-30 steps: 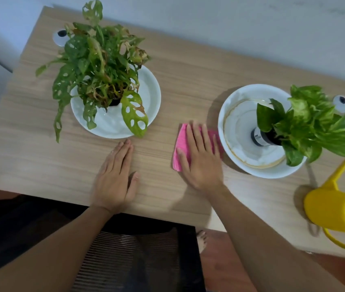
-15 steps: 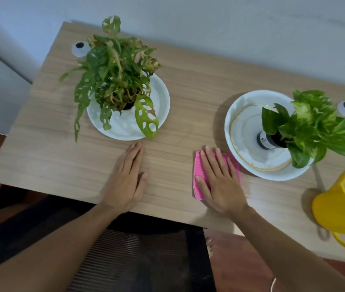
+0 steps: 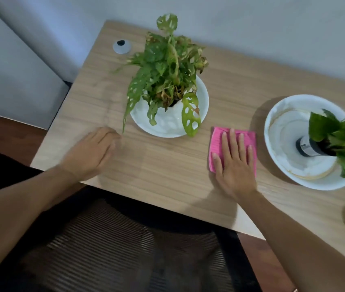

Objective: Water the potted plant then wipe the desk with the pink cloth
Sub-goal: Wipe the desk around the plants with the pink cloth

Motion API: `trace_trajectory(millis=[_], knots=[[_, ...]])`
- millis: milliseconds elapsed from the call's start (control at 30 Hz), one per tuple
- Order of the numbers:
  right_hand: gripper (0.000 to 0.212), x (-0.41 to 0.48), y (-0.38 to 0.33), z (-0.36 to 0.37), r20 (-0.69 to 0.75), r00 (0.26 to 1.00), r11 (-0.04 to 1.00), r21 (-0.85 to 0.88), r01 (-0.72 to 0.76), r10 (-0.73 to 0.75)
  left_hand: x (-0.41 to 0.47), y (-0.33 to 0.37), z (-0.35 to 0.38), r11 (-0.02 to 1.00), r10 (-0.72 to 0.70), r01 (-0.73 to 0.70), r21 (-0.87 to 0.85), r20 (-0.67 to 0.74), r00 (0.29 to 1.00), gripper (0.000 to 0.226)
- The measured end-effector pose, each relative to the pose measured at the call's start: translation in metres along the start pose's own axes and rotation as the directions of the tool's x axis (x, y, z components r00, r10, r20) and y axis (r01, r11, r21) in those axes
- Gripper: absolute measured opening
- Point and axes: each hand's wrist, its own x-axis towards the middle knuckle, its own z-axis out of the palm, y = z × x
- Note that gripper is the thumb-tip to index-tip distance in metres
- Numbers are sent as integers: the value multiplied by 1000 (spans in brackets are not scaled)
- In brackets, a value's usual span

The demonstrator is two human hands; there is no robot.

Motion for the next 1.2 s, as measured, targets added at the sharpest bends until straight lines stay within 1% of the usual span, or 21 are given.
trace_trajectory(millis=[67,167,233,300,367,467,567,667,733,800,867,933,1000,1067,1200], knots=[[74,-5,-12,1,33,999,999,13,40,-41,0,-21,-2,999,-51,51,-9,-17,999,53],[73,-19,-40,7,43,991,992,6,127,-127,-3,-46,3,997,-81,81,-2,-18,997,66],[73,-25,-63,11,65,984,986,20,167,-168,-4,-58,9,992,-124,124,34,-1,992,76],[72,-31,-86,15,103,973,978,46,204,-208,-6,-67,16,988,-134,133,76,10,991,82],[72,-34,-107,19,117,960,966,62,250,-256,-8,-70,23,986,-145,143,91,17,989,83],[72,-33,-136,23,118,935,943,64,328,-333,-11,-66,31,977,-199,200,81,-16,980,81],[73,-22,-163,27,135,889,899,59,433,-437,-11,-65,32,974,-219,221,48,-32,975,79],[72,-1,-188,30,155,818,832,66,551,-554,-12,-67,33,976,-219,220,9,-43,975,78],[74,15,-198,28,180,765,785,89,613,-618,-12,-69,34,978,-209,208,-12,-48,977,77],[76,22,-195,25,199,732,756,89,649,-652,-13,-74,35,982,-188,186,-31,-51,981,75],[77,18,-180,23,183,733,751,46,659,-655,-15,-81,36,982,-183,180,-62,-56,982,73],[77,8,-163,22,172,752,763,-6,647,-636,-20,-92,33,972,-223,216,-89,-76,972,73],[77,-1,-155,21,189,773,785,-18,619,-605,-28,-104,30,965,-257,251,-77,-90,962,74],[76,-2,-162,22,187,799,809,-27,587,-572,-38,-114,28,967,-254,250,-46,-100,962,74],[74,16,-209,25,155,839,848,-10,530,-522,-45,-120,30,961,-273,264,-86,-125,954,70]])
